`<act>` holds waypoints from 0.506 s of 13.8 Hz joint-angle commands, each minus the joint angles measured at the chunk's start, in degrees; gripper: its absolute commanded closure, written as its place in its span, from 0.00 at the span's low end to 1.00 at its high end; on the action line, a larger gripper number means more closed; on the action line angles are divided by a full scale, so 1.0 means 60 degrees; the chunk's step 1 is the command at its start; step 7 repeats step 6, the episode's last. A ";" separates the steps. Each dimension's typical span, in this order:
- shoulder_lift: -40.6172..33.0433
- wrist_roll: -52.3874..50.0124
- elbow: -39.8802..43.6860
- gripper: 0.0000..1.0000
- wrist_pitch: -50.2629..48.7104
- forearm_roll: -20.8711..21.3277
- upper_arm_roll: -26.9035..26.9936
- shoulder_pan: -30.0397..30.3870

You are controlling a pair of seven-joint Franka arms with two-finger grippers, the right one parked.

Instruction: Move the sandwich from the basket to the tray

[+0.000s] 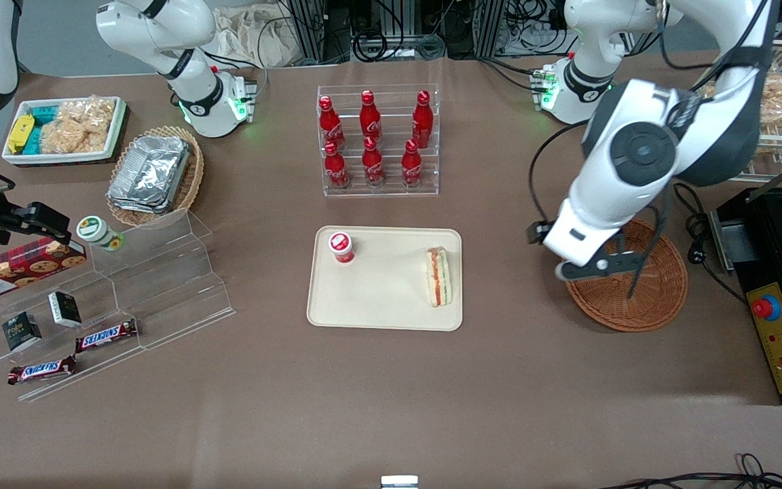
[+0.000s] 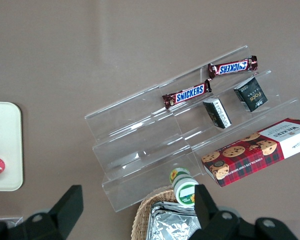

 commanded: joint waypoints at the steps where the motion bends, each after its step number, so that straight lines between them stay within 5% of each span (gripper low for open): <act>1: -0.1291 0.2022 -0.1050 0.00 -0.0277 -0.0446 0.1075 0.0022; 4: -0.1059 0.4047 -0.0378 0.00 -0.0968 -0.0301 0.1752 0.0022; 7: -0.0533 0.4212 0.0323 0.00 -0.1071 -0.0213 0.1767 0.0037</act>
